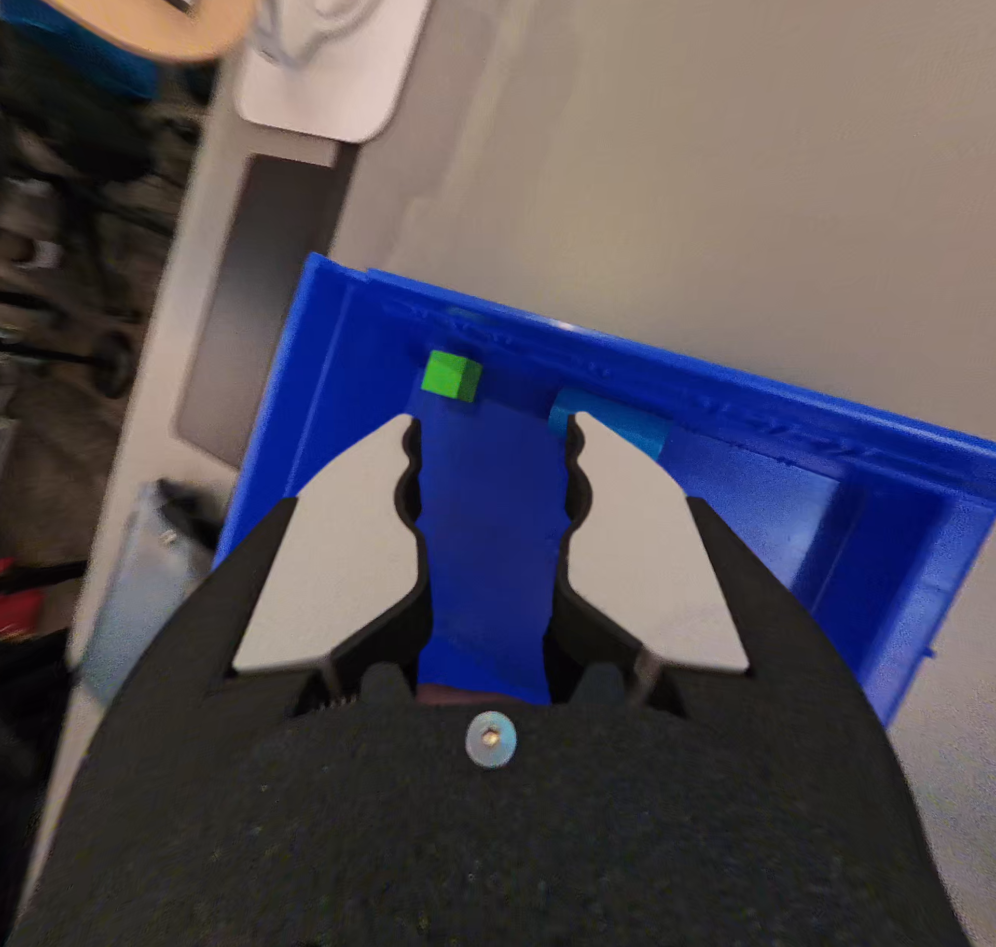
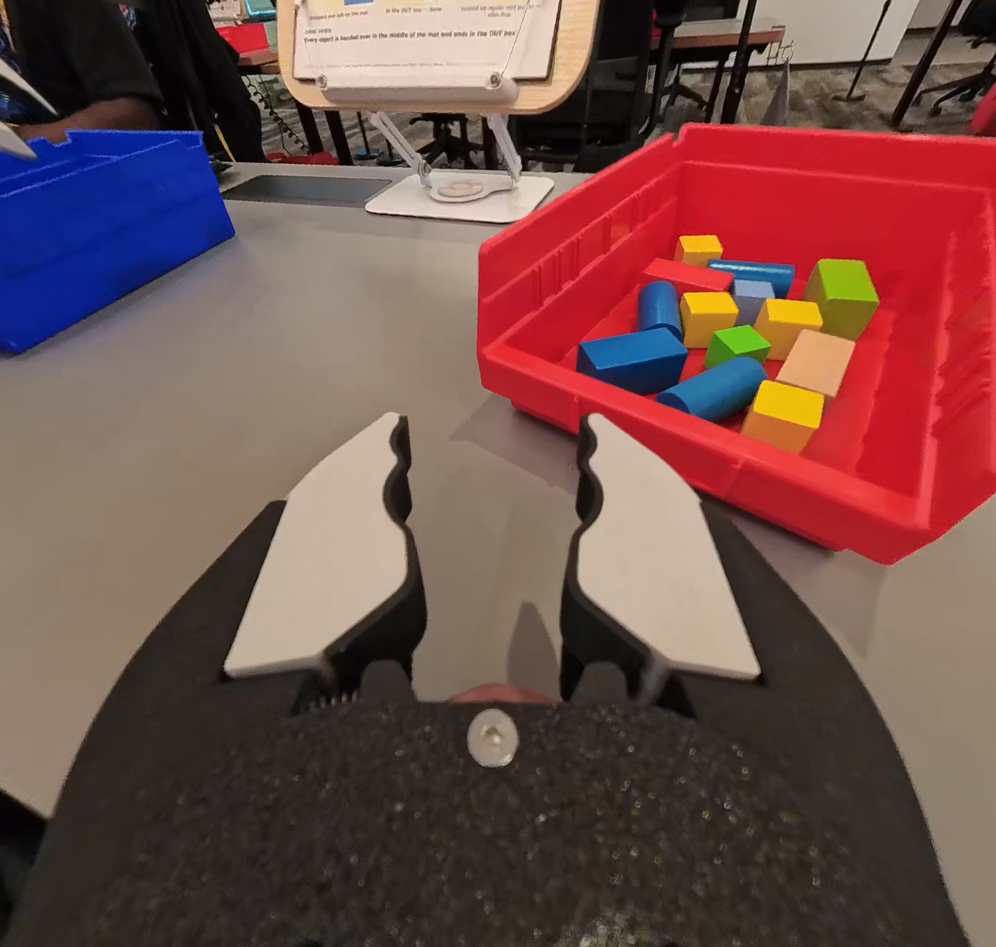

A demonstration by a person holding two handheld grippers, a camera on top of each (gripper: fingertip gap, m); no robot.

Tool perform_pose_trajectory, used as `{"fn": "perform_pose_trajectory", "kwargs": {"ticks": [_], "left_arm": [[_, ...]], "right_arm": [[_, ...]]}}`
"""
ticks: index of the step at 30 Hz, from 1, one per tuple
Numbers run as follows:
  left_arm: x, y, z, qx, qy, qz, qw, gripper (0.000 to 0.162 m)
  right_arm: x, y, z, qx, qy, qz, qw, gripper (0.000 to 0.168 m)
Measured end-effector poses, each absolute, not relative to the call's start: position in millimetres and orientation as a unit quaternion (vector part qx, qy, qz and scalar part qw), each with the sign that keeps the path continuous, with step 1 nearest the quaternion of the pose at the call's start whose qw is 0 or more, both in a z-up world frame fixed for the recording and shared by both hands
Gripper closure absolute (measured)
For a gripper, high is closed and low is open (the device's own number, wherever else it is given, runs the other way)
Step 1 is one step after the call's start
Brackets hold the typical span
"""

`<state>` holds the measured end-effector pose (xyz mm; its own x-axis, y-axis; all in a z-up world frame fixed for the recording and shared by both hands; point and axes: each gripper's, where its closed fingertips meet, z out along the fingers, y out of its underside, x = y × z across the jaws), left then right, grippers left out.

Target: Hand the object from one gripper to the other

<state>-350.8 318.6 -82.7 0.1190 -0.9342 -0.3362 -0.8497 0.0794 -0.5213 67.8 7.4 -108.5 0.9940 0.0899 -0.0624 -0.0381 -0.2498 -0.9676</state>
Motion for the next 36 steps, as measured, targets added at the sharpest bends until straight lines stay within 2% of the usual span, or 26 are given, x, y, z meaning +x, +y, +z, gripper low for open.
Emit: {"fn": "perform_pose_trajectory", "kwargs": {"ticks": [5,18,19,20,28,33,36], "left_arm": [[-351.0,368.6,-135.8,-0.693,0.675,-0.075,0.243,0.108],[-328.1,385.0,-186.3,-0.668,0.729,-0.039,0.143,0.114],[-330.1,386.2,-190.4,-0.668,0.731,-0.031,0.137,0.119],[-330.7,386.0,-191.6,-0.668,0.731,-0.03,0.134,0.132],[-339.7,373.1,-147.4,-0.69,0.699,-0.064,0.176,0.133],[-359.1,336.5,-92.3,-0.698,0.657,-0.094,0.269,0.133],[-363.0,297.3,-58.1,-0.712,0.603,-0.167,0.318,0.133]], "right_arm": [[65.1,10.4,-100.4,-0.774,-0.036,0.015,0.632,0.107],[59.8,14.9,-114.6,-0.786,-0.065,0.001,0.614,0.107],[58.7,15.1,-115.0,-0.787,-0.068,0.001,0.613,0.107],[58.0,15.4,-115.3,-0.787,-0.071,0.0,0.612,0.108],[53.4,16.8,-115.4,-0.787,-0.079,0.006,0.611,0.108],[50.1,18.7,-111.9,-0.787,-0.107,0.006,0.607,0.111],[48.4,28.2,-97.4,-0.779,-0.135,0.008,0.612,0.111]]}}
